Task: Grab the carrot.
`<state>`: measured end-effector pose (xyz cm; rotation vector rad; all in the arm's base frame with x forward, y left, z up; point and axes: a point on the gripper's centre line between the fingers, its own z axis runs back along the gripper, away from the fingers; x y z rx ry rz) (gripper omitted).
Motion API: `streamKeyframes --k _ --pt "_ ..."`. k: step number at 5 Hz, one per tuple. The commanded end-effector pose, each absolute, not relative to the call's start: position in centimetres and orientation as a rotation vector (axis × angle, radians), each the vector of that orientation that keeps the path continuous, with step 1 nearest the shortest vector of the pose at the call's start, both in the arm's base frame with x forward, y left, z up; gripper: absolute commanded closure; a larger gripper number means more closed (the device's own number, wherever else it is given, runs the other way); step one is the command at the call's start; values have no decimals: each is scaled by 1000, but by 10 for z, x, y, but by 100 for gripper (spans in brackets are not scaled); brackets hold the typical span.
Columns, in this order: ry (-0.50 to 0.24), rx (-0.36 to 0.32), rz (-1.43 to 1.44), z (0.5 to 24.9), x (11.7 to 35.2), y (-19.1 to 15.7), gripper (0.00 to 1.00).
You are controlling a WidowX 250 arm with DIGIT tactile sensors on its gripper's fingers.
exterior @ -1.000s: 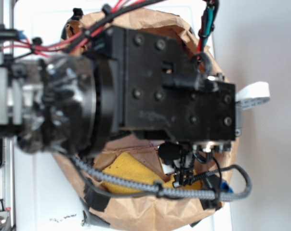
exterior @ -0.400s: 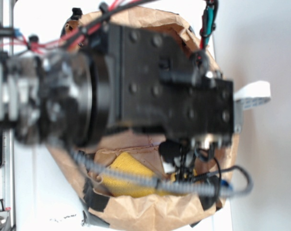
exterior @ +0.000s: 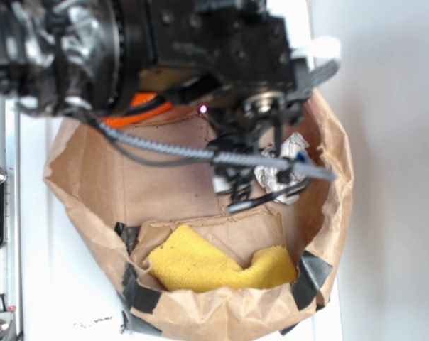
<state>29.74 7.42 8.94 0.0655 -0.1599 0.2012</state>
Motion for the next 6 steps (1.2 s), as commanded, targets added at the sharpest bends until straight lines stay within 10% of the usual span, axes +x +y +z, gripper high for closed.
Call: streamKeyframes --k 1,4,5,6 --pt "-280 181 191 78 240 90 0" --pt "-289 247 297 47 284 80 0" --pt "-311 248 329 41 312 76 100" --pt "-306 235 334 50 309 76 100"
